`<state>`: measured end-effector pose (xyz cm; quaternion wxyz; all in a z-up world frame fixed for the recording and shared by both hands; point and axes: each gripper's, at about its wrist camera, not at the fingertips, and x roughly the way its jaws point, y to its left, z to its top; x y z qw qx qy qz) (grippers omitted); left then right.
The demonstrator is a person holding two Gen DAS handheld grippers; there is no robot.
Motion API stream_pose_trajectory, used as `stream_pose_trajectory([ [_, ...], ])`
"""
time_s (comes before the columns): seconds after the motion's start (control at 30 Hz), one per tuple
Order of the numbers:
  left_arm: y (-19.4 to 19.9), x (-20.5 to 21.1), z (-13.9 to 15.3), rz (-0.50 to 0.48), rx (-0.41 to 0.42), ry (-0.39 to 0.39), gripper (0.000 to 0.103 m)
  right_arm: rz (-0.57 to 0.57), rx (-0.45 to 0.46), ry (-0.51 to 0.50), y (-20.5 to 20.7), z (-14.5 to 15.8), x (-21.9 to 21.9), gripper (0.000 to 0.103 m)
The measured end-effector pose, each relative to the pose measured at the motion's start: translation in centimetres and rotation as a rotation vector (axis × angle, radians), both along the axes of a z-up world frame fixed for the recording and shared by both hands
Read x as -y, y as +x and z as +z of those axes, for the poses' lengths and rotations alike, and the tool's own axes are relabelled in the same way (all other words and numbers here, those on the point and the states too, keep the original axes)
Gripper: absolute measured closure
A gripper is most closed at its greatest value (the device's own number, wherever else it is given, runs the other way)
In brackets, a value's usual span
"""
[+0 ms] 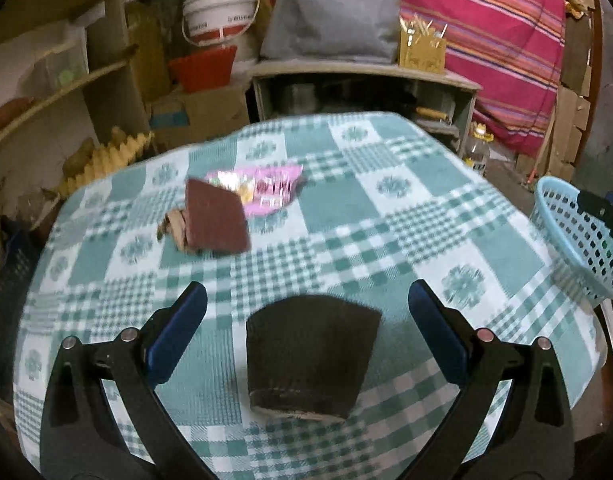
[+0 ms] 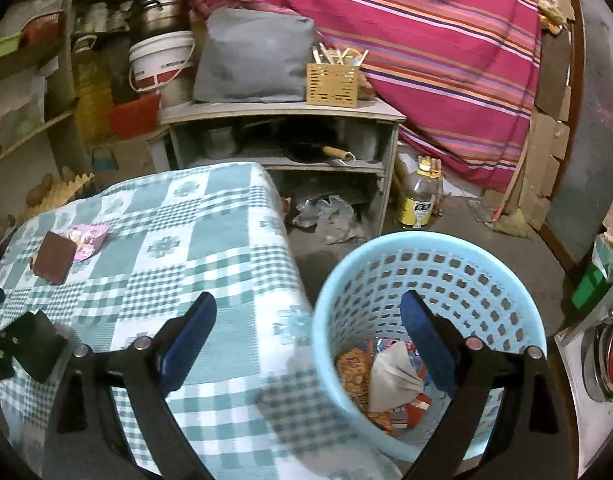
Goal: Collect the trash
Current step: 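Return both tools to the table and grasp the black cup with left tool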
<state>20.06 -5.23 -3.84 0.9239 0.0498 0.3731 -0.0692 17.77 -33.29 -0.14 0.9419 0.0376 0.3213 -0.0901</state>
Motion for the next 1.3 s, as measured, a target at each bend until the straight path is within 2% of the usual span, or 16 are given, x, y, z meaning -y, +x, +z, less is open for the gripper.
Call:
stream_pose_trajectory([
  [0.43,1.8,0.2,-4.3,-0.016,-0.154,0.01,0.006,0.022,-0.025,-0.001,1.0,-0.6,-1.6,0.012],
  [0.5,1.9,0.2,-4.6,-0.016,-0.167,0.013,0.01,0.024,-0.025,-0.01,1.1,-0.6,-1.9,0.012],
  [0.57,2.0,0.2,-4.8,-0.021,-0.178,0.015,0.02,0.027,-0.024,-0.016,1.1,-0.5,-2.1,0.012],
  [0.67,2.0,0.2,-5.3,-0.028,-0.2,0.019,0.029,0.027,-0.026,-0.015,1.2,-0.6,-2.2,0.012],
  [0.87,1.7,0.0,-4.9,-0.035,-0.185,0.013,0.03,0.025,-0.024,-0.002,1.4,-0.6,-2.6,0.012],
  [1.0,1.2,-0.8,-3.6,-0.035,-0.144,0.007,0.03,0.029,-0.019,0.016,1.7,-0.5,-3.3,0.012],
  [1.3,0.7,-5.8,-0.1,0.026,-0.032,0.019,0.03,0.081,-0.023,0.017,3.3,-0.6,-7.5,0.012],
])
